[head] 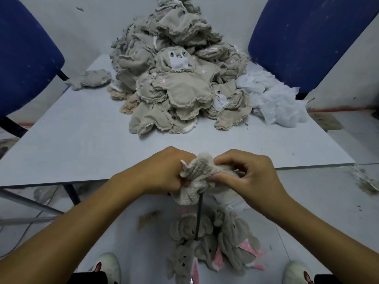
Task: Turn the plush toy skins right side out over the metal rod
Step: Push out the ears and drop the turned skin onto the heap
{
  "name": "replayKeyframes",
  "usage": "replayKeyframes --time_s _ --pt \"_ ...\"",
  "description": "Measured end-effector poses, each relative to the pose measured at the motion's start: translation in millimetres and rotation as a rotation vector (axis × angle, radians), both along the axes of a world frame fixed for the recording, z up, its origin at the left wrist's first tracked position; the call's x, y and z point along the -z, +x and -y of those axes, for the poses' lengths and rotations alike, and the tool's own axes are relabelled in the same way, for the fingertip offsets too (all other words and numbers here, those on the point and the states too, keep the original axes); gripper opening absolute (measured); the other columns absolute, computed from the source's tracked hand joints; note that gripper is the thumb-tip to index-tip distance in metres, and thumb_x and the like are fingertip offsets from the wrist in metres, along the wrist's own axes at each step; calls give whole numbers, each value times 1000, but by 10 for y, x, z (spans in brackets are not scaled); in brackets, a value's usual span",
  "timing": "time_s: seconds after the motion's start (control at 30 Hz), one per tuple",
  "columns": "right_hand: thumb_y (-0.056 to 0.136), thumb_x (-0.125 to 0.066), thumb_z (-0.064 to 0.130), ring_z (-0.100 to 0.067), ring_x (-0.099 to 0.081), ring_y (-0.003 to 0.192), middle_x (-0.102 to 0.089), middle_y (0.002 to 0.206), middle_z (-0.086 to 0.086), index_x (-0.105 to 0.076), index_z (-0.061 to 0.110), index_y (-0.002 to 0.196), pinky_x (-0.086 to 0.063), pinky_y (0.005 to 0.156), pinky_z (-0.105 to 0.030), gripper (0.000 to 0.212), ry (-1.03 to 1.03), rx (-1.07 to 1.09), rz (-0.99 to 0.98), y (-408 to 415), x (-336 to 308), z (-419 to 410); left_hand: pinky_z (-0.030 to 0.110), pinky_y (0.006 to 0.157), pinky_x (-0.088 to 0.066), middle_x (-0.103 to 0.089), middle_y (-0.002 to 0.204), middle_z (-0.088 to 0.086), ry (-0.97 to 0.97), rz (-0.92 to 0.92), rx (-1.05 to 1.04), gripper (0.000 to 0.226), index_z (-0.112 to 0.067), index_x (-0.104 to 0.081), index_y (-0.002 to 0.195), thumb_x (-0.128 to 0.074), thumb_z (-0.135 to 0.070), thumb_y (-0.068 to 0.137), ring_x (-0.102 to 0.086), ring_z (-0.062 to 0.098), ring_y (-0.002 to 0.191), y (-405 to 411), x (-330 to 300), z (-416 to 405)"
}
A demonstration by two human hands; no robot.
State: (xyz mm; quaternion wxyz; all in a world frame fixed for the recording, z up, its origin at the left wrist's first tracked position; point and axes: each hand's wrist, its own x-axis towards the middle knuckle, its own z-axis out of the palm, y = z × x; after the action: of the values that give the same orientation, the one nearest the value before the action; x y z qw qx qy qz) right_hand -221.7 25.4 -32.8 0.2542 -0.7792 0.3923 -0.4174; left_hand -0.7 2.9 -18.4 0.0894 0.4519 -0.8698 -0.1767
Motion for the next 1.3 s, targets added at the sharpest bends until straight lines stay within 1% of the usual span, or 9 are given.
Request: replayKeyframes --time_s 0.3,0.4,0.47,0.57,0.73,1.0,1.07,1.17,1.3 --pt "76 -85 25 -2 -40 63 -51 68 13 -69 14 75 -32 61 -9 18 -144 60 -304 51 27 -65 36 73 -43 -52 96 -1 -85 206 13 16 -21 -53 96 -63 -26 84 -47 16 89 -97 180 -9" --pt "79 -81 23 -2 -40 64 -55 69 6 -70 11 77 -30 59 -13 17 -238 80 -257 46 3 -37 28 75 -48 -61 98 -7 268 -267 104 20 -34 -54 99 -64 -37 81 -57 14 93 -64 -144 -19" --pt "88 -68 28 -2 -37 66 -52 71 5 -67 10 79 -28 60 -13 20 -342 84 -288 43 -21 -25 20 69 -45 -62 88 -10 213 -460 98 16 -28 -65 95 -69 -38 84 -59 10 84 -35 -221 -35" --pt "92 -62 38 -18 -50 62 -53 68 -2 -62 9 73 -32 59 -23 35 -375 17 -417 67 50 -29 30 62 -37 -58 74 2 -134 -162 94 21 -3 -63 76 -71 -20 85 -54 22 69 -62 -154 -53" --pt "89 -68 29 -25 -54 59 -52 65 -3 -58 10 68 -36 54 -27 29 -352 -34 -436 71 118 -5 45 75 -43 -64 85 14 21 13 26 30 4 -64 86 -76 -24 86 -59 30 83 -81 -102 -18" --pt "91 -71 32 10 -59 92 -60 97 21 -63 26 119 -44 80 -6 30 -305 223 -20 112 -530 445 29 72 -57 -73 81 4 150 -1054 -249 11 -3 -72 88 -72 -14 84 -68 14 79 -2 -512 295" --pt "91 -70 32 0 -60 99 -60 107 11 -53 31 130 -49 88 -20 42 -116 250 -69 168 -489 622 28 74 -57 -73 94 -7 143 -945 -424 16 -14 -69 103 -72 -13 88 -69 13 89 -38 -434 417" --pt "92 -69 29 -22 -50 116 -47 124 -6 -45 28 140 -41 97 -29 53 131 282 -294 186 -196 768 39 87 -48 -52 122 2 -91 -142 -572 51 -27 -48 137 -69 -22 90 -49 26 112 -28 -153 511" --pt "90 -69 22 -26 -45 116 -45 122 -4 -56 28 127 -50 84 -43 40 -15 291 -471 154 24 821 20 84 -39 -60 110 2 -303 -225 -255 28 -23 -67 120 -65 -19 92 -52 13 102 -108 -99 545"
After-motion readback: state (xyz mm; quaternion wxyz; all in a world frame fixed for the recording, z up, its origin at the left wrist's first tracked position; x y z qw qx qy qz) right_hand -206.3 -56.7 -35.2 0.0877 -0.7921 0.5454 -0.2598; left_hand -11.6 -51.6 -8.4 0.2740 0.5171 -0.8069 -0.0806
